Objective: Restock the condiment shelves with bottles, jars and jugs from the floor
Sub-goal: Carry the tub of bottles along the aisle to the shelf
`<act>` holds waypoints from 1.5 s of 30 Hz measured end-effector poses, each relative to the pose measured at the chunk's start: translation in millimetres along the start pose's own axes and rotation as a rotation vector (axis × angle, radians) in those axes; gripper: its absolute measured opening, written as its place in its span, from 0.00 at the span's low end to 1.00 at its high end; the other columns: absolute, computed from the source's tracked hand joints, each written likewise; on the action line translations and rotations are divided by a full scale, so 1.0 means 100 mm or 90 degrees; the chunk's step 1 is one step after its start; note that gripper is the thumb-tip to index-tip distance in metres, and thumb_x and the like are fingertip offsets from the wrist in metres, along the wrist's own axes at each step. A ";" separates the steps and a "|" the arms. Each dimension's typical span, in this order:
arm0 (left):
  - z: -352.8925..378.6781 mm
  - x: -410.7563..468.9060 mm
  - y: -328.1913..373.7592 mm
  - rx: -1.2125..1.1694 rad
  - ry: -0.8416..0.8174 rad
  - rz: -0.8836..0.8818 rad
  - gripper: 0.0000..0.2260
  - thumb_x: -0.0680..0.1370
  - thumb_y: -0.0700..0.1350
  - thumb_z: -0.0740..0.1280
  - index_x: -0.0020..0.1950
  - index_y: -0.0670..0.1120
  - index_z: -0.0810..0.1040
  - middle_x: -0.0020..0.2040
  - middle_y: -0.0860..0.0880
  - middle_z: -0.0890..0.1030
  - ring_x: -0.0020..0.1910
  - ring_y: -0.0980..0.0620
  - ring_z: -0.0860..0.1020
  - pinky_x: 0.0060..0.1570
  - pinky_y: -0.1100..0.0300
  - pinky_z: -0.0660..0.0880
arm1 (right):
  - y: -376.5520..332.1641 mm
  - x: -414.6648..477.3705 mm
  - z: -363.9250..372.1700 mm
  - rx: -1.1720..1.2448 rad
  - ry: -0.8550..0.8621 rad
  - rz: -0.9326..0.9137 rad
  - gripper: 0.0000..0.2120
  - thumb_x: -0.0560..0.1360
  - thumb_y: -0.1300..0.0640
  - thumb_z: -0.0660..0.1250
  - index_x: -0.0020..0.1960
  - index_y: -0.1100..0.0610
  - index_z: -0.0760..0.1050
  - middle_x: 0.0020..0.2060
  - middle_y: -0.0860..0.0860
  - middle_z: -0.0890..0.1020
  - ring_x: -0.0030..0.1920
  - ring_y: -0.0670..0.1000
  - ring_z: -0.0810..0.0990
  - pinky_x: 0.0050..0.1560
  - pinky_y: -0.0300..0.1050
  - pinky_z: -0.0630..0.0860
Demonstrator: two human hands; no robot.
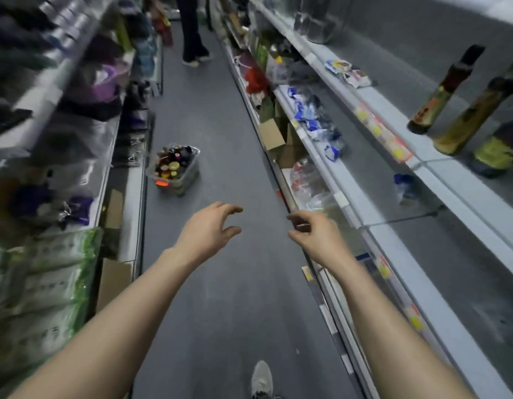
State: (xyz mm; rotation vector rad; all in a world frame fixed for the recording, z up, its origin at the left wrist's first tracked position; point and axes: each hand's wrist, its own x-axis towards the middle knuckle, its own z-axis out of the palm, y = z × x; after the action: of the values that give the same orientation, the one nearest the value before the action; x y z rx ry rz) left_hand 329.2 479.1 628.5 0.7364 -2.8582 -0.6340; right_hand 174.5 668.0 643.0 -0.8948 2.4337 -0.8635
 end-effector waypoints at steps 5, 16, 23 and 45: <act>-0.22 0.64 -0.56 -0.006 0.041 -0.117 0.19 0.78 0.53 0.69 0.69 0.54 0.74 0.65 0.54 0.77 0.63 0.51 0.75 0.59 0.55 0.72 | -0.48 1.27 0.01 -0.039 -0.072 -0.094 0.16 0.75 0.58 0.72 0.63 0.53 0.80 0.55 0.51 0.84 0.54 0.49 0.83 0.58 0.44 0.77; -0.58 2.25 -2.07 -0.020 0.076 -0.227 0.19 0.78 0.53 0.69 0.68 0.53 0.75 0.64 0.52 0.77 0.63 0.50 0.76 0.59 0.53 0.73 | -1.53 3.59 0.58 -0.064 -0.170 -0.153 0.17 0.78 0.59 0.70 0.66 0.54 0.79 0.58 0.52 0.83 0.57 0.50 0.82 0.58 0.41 0.75; -0.98 3.48 -2.90 -0.033 0.069 -0.243 0.18 0.77 0.51 0.70 0.67 0.52 0.76 0.63 0.51 0.79 0.63 0.49 0.76 0.59 0.52 0.73 | -2.11 4.97 0.79 -0.060 -0.179 -0.145 0.16 0.78 0.58 0.70 0.65 0.53 0.79 0.58 0.52 0.83 0.56 0.49 0.82 0.56 0.40 0.75; -0.83 6.47 -5.14 -0.175 0.098 -0.597 0.17 0.79 0.51 0.68 0.67 0.52 0.76 0.63 0.47 0.79 0.62 0.45 0.77 0.58 0.51 0.74 | -3.20 9.77 2.13 -0.171 -0.412 -0.232 0.15 0.78 0.61 0.67 0.64 0.55 0.80 0.57 0.54 0.84 0.56 0.53 0.82 0.56 0.44 0.76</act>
State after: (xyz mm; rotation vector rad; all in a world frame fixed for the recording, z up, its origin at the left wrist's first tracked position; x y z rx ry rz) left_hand 4.9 -273.5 493.4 1.9557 -2.0864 -0.9640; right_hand -264.6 -280.6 550.2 -1.4786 1.8623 -0.2745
